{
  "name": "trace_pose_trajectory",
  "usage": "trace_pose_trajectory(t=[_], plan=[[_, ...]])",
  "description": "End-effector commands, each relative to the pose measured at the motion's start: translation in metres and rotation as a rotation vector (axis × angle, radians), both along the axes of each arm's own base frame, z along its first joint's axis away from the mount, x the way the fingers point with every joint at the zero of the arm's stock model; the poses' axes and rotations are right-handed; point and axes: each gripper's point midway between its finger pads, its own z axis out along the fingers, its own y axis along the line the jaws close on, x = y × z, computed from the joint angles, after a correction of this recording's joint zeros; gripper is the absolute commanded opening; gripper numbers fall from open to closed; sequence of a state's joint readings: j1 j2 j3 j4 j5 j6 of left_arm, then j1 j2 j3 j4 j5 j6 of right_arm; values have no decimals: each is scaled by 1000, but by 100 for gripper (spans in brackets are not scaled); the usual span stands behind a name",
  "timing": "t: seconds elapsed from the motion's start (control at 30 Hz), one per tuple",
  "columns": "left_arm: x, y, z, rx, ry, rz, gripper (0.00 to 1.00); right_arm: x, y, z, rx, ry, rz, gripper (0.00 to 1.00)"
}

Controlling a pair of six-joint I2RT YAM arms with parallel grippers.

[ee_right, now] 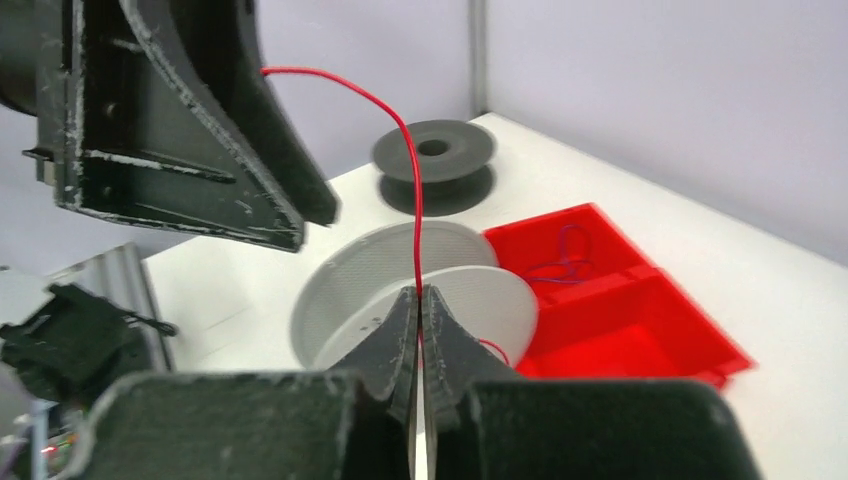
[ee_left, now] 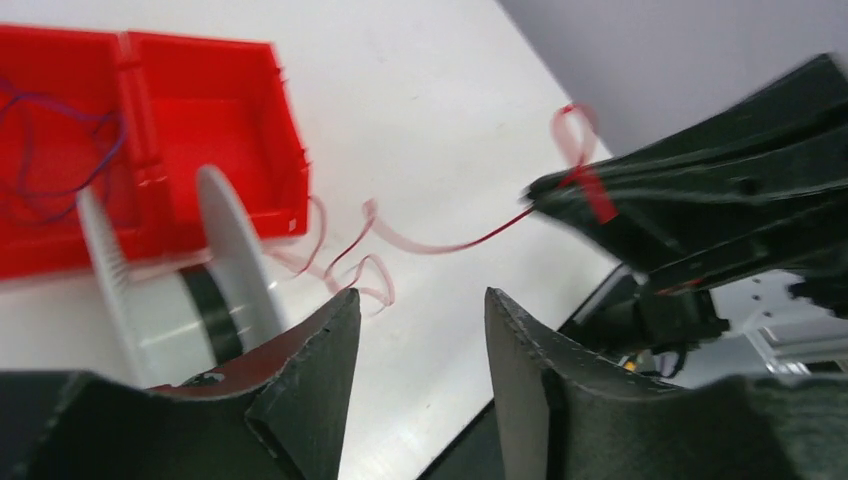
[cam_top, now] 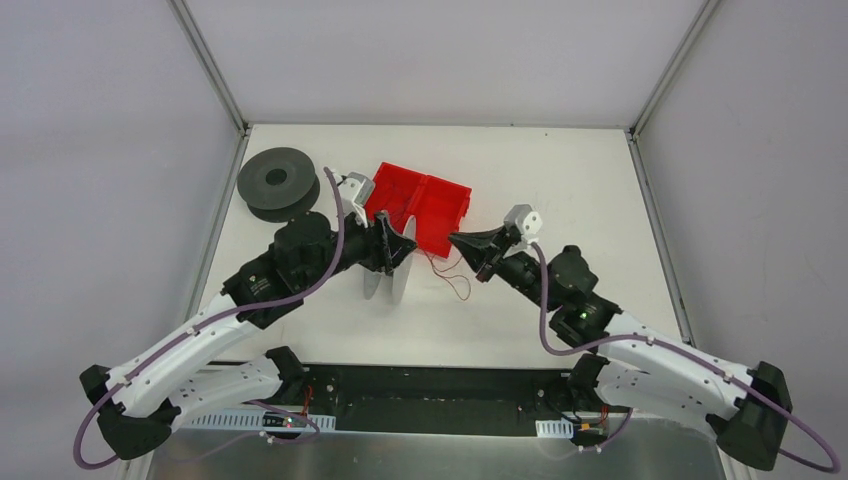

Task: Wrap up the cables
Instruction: Place the cable reel at the center of the board.

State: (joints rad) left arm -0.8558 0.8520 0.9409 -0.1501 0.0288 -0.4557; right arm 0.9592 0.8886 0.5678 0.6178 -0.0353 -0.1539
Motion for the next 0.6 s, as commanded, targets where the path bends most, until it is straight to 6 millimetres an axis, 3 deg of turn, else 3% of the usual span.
trace_pose_trajectory(t=[0.0, 0.07, 0.17, 0.33, 0.57], plan=[[6, 53, -18, 194, 29, 186, 49, 15, -45, 19, -147, -109, -197, 0], [12, 72, -31, 276, 52, 277, 51, 15, -56, 18, -209, -125, -228, 0], [18, 85, -43, 384, 81, 335, 53, 16, -71, 17, -282, -135, -268, 0], [26, 88, -66, 521, 148, 357, 48, 14, -90, 18, -341, -137, -313, 0], [34, 95, -92, 607, 193, 388, 44, 4, -97, 17, -313, -147, -293, 0]])
